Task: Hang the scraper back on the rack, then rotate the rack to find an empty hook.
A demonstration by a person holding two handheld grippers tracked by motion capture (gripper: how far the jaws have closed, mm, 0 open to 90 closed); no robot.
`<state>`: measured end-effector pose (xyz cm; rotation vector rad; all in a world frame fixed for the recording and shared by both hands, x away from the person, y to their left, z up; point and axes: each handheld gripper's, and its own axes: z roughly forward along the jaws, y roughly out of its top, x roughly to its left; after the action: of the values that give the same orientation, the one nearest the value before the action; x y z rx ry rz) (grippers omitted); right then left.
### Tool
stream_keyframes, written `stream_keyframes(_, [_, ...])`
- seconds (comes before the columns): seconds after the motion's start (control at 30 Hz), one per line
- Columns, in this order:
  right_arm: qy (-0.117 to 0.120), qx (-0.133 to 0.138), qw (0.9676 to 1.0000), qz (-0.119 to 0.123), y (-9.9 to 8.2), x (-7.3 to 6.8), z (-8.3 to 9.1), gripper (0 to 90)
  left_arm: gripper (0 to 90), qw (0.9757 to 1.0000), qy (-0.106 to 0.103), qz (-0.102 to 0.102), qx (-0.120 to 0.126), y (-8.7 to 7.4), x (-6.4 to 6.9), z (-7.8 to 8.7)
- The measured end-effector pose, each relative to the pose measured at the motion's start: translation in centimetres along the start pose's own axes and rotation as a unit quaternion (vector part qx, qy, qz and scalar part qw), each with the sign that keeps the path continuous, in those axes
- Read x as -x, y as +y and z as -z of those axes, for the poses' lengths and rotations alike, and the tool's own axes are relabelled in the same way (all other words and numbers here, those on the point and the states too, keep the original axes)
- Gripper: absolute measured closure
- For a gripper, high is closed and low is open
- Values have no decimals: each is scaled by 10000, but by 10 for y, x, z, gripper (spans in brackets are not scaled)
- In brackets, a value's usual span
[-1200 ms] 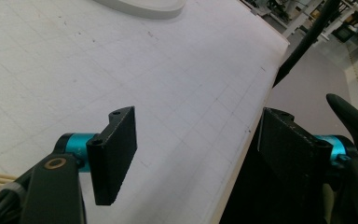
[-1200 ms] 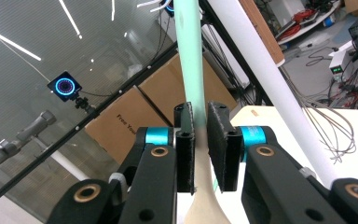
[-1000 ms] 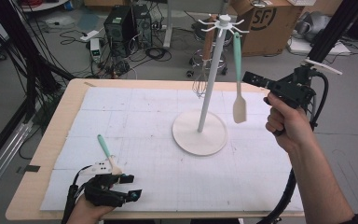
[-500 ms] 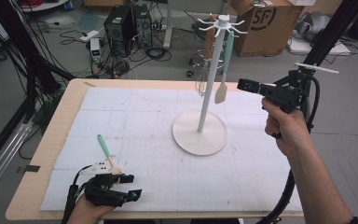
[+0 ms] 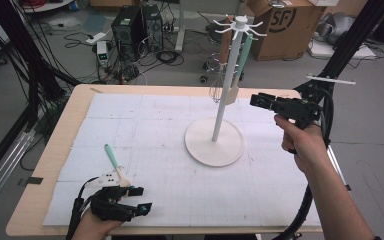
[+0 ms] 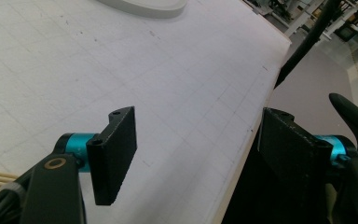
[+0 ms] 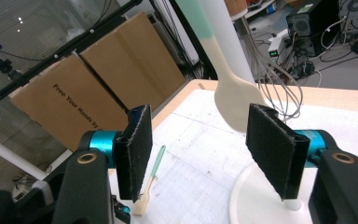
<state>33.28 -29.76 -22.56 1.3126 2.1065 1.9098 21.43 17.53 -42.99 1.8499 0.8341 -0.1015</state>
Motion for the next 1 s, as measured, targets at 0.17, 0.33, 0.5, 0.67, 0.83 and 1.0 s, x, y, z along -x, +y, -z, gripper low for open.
stream_keyframes(0.17, [5, 7, 10000, -10, 0, 0, 0, 416, 286, 10000, 2, 7, 3, 0, 0, 0])
stream_keyframes(0.33, [22, 20, 10000, 50, 3, -3, 1, 480, 285, 10000, -4, 8, 5, 1, 0, -1])
stream_keyframes(0.5, [60, 169, 9998, 103, 19, -12, 6, 489, 286, 10000, -25, -3, -38, 1, 0, -2])
stream_keyframes(0.67, [93, 366, 9993, -21, 40, -16, 9, 603, 285, 10000, -16, 1, 7, 1, 1, -2])
stream_keyframes(0.83, [-76, 608, 9981, 9, 60, -16, 17, 896, 285, 10000, -19, -15, 13, 0, 1, 0])
stream_keyframes(1.0, [-132, 561, 9983, 43, 74, -16, 19, 898, 286, 10000, -17, 41, -6, -3, 0, 0])
